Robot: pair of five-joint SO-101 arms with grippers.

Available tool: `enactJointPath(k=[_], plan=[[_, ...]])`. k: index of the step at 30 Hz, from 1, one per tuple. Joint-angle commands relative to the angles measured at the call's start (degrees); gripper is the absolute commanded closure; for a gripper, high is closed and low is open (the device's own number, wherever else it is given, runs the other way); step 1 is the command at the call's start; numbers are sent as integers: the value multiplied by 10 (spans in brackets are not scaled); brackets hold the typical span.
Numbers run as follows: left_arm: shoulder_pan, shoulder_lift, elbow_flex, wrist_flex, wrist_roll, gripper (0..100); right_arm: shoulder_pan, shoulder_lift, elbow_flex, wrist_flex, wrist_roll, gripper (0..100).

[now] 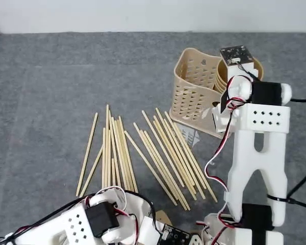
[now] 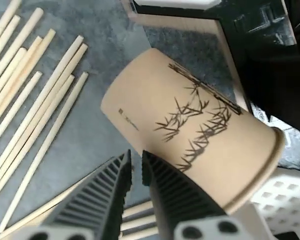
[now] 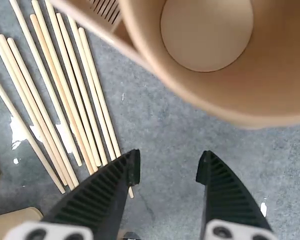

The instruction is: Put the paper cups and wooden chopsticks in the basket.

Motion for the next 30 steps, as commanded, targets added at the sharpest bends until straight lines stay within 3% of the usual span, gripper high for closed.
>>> enactJointPath(k=[1, 8, 30], plan=[[3, 5, -3, -10, 2, 963, 4, -30, -31, 4, 0, 783], [-30, 5, 0, -24, 1, 963, -13, -30, -28, 4, -3, 783], [-542, 0, 25, -201, -25, 968, -38, -36, -28, 24, -4, 786]])
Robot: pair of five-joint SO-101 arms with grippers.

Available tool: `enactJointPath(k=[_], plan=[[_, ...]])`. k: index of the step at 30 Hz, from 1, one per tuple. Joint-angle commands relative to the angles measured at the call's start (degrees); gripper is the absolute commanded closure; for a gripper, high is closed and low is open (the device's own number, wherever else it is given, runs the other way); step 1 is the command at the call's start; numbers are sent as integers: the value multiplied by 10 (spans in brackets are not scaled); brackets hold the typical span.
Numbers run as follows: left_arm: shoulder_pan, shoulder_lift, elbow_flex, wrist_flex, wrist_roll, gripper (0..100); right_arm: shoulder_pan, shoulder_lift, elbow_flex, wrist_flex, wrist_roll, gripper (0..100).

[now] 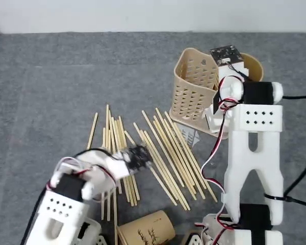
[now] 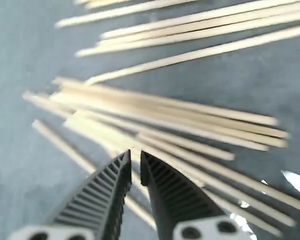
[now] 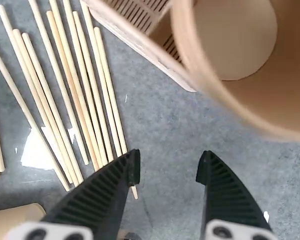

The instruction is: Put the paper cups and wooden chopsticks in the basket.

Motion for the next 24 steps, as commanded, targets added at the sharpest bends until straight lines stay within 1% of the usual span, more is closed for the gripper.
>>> enactJointPath(k=[1, 4, 8, 12, 17, 21, 24], plan=[[-76, 0, -1, -35, -2, 968, -4, -36, -28, 22, -3, 786], [-148, 0, 7, -69, 8, 968, -5, -36, -28, 22, -3, 786], [-234, 0, 46, -156, 85, 968, -5, -36, -28, 22, -3, 786], [-289, 0, 100, -251, 142, 968, -5, -36, -28, 22, -3, 786], [-324, 0, 157, -351, 204, 968, -1, -36, -28, 23, -3, 786], [-324, 0, 210, -419, 216, 962, -1, -37, -28, 23, -5, 786], [-324, 0, 262, -484, 216, 933, 0, -43, -33, 23, -35, 786]])
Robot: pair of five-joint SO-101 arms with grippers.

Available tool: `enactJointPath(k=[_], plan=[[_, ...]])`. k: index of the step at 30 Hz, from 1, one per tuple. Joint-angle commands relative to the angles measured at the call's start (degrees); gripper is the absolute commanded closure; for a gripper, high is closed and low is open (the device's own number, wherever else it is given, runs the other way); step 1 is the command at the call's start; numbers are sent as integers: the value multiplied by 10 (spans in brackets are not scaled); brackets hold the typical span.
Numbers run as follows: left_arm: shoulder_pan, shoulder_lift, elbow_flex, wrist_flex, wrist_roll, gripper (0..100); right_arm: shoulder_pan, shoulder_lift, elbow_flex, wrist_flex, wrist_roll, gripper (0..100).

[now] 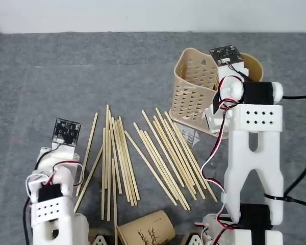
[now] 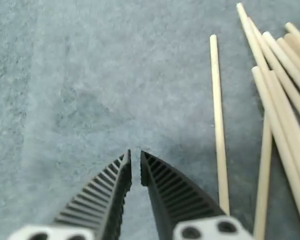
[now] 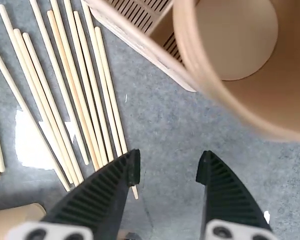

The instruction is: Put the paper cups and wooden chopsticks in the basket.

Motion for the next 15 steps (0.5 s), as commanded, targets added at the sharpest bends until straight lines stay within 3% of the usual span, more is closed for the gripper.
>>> enactJointPath(k=[1, 6, 15], plan=[[-3, 0, 40, -81, 6, 919, -1, -50, -35, 23, -27, 786], [-25, -1, 59, -131, 4, 911, -2, -103, -35, 22, -32, 786], [-30, 0, 65, -143, 7, 912, -1, -133, -32, 22, -33, 786]])
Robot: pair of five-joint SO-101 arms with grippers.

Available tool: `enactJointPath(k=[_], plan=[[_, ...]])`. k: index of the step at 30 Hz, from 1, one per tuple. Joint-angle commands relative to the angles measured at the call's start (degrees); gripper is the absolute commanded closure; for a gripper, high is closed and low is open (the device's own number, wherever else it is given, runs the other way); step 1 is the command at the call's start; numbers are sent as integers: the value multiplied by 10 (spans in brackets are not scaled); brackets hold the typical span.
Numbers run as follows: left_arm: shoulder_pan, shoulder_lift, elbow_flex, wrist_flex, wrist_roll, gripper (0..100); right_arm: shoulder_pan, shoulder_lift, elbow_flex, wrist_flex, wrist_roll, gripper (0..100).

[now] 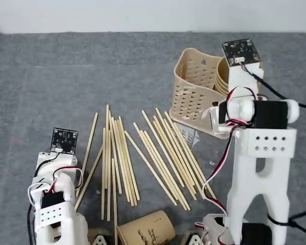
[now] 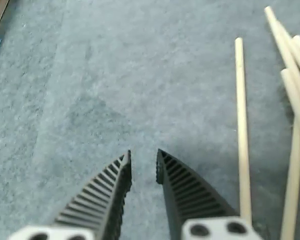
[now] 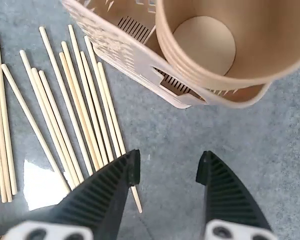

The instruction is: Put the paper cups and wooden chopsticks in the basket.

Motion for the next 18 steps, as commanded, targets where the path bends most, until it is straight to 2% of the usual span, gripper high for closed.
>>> enactJointPath(k=[1, 18], plan=[[2, 0, -5, -20, 5, 912, -1, -25, -28, 22, -5, 786], [11, 0, -5, -20, 3, 912, 25, -25, -28, 19, -4, 786]])
